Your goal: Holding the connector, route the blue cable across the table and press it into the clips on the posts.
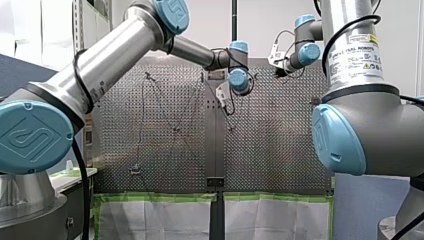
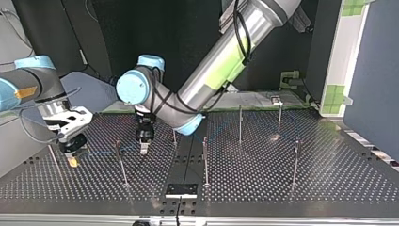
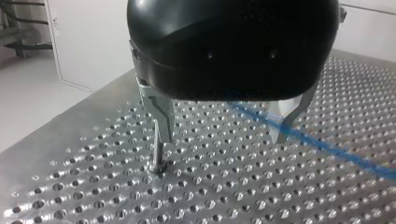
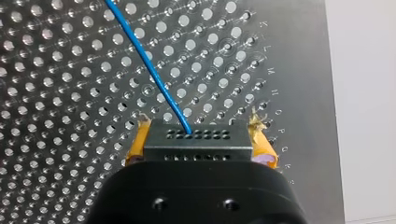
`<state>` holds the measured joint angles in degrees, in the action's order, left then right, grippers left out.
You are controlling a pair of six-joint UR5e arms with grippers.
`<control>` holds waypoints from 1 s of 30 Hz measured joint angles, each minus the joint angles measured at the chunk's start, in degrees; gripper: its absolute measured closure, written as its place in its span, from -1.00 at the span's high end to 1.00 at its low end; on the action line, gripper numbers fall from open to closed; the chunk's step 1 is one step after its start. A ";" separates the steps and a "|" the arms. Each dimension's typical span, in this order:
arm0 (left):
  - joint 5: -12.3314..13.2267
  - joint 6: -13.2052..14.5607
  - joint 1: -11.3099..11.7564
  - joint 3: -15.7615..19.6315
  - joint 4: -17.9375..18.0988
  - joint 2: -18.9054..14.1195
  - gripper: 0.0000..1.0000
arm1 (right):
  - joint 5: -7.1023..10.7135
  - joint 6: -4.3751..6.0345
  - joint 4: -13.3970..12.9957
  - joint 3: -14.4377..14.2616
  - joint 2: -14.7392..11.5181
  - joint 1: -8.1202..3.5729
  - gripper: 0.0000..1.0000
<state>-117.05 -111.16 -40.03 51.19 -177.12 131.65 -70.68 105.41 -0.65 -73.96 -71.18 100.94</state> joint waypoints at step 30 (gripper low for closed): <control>-2.79 1.86 -0.72 15.00 10.35 -15.12 1.00 | 0.10 -0.56 0.29 -0.17 0.10 1.16 -1.00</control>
<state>-119.84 -109.30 -40.75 66.19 -166.77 116.53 -70.58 104.85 -0.36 -74.13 -71.08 102.11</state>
